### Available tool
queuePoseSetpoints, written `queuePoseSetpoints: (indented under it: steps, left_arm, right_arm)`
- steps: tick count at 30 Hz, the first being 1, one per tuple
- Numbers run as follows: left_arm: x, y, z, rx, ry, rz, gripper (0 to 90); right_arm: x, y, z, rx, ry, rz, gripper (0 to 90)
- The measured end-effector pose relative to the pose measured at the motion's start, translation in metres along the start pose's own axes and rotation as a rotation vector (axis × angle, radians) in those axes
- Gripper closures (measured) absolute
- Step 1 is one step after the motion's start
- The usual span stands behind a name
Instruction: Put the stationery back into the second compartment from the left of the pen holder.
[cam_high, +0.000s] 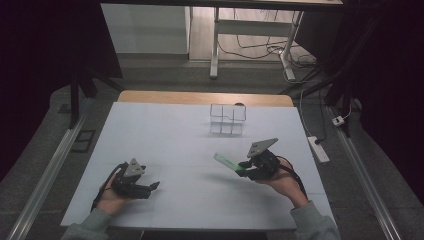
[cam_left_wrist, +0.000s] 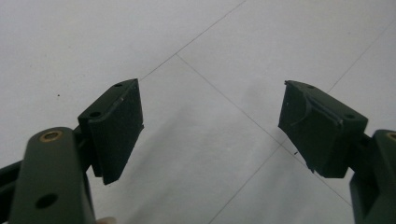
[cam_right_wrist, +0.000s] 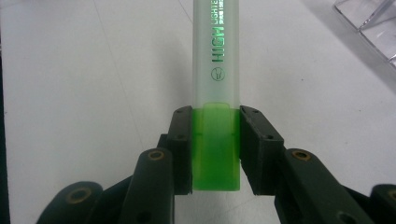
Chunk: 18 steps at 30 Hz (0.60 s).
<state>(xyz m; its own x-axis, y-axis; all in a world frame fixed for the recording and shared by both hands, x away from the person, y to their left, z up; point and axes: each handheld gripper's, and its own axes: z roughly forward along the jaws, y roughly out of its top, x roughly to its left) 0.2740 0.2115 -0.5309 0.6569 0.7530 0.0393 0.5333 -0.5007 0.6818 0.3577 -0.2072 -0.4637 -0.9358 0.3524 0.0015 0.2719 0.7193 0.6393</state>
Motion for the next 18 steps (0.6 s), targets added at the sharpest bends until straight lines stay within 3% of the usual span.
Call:
queuePoseSetpoints:
  steps: [6,11,18]
  left_arm:
    - [-0.004,0.007,-0.002,0.015,0.009,0.049,22.8]
    - [-0.007,0.014,-0.004,0.020,-0.008,0.081,22.9]
    - [-0.009,0.026,-0.006,0.013,-0.021,0.104,22.0]
  right_arm:
    - [0.004,0.003,0.001,0.005,0.006,-0.008,66.5]
    - [0.006,0.004,0.005,0.007,0.017,-0.018,66.5]
    - [0.009,0.007,0.008,0.009,0.023,-0.038,66.5]
